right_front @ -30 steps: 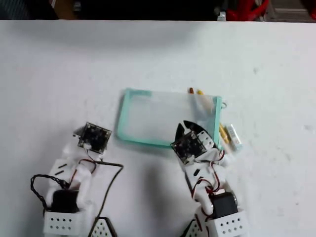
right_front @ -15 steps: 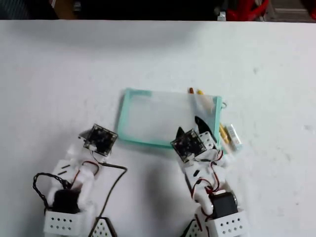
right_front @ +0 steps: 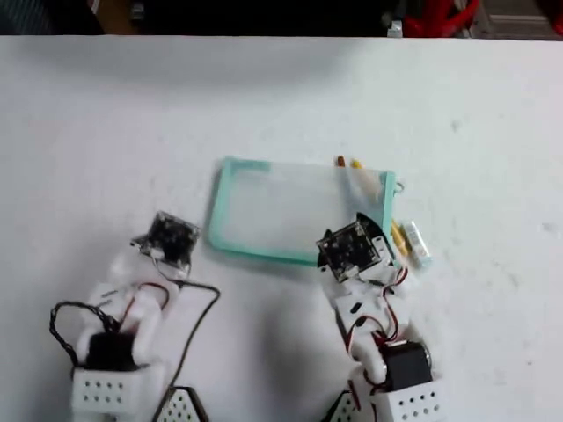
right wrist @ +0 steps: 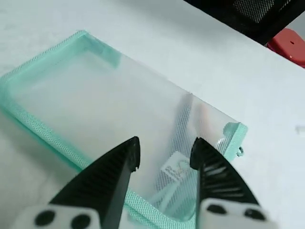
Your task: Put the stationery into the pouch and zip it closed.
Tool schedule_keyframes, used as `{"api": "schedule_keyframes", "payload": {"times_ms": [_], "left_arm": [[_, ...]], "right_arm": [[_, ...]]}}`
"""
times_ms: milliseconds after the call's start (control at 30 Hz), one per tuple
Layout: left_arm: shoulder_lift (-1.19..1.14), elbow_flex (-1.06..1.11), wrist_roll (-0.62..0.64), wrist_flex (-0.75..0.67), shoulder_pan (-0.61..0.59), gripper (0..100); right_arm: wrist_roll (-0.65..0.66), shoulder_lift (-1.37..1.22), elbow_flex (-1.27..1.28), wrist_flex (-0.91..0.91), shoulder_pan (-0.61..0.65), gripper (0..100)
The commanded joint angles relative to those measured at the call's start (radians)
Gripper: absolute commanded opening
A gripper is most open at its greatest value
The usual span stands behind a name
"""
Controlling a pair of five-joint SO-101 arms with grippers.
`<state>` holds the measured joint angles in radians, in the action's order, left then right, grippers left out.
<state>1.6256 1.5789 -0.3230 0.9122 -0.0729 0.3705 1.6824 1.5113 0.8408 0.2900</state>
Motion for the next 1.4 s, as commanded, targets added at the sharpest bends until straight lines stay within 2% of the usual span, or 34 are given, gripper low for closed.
{"api": "schedule_keyframes", "payload": {"times_ms": [0,100,200,433,633,767,933,1000,1033,1100,1133,1267,1367], "left_arm": [[-0.366,-0.172,0.014,-0.129,-0.085,14],[-0.572,-0.201,0.043,-0.259,-0.104,14],[-0.674,-0.207,0.043,-0.350,-0.079,14],[-0.684,-0.210,0.046,-0.354,-0.031,14],[-0.684,-0.210,0.048,-0.351,-0.019,14],[-0.676,-0.215,0.048,-0.318,0.010,14],[-0.590,-0.180,0.115,-0.318,0.005,14],[-0.539,-0.152,0.121,-0.318,0.007,14],[-0.510,-0.132,0.109,-0.318,0.008,14],[-0.447,-0.098,0.083,-0.318,0.010,14],[-0.414,-0.081,0.074,-0.318,0.010,14],[-0.252,-0.031,0.069,-0.264,0.007,14],[-0.134,-0.002,0.068,-0.206,0.008,14]], "right_arm": [[-0.011,-0.160,-0.087,-0.041,-0.007,18.3],[-0.011,-0.314,-0.133,-0.081,-0.007,18.3],[-0.003,-0.476,-0.201,-0.094,-0.007,18.3],[-0.008,-0.806,-0.336,-0.151,-0.064,18.3],[-0.003,-0.855,-0.358,-0.151,-0.059,17.4],[-0.005,-0.855,-0.358,-0.156,-0.065,0.3],[-0.011,-0.865,-0.354,-0.166,-0.061,17.1],[-0.002,-0.865,-0.348,-0.166,-0.059,19.1],[0.003,-0.860,-0.342,-0.168,-0.059,15.8],[0.018,-0.863,-0.339,-0.177,-0.058,2.2],[0.014,-0.865,-0.339,-0.189,-0.059,0.6],[0.009,-0.863,-0.311,-0.222,-0.058,16.3],[0.015,-0.862,-0.285,-0.269,-0.058,20.2]]}}
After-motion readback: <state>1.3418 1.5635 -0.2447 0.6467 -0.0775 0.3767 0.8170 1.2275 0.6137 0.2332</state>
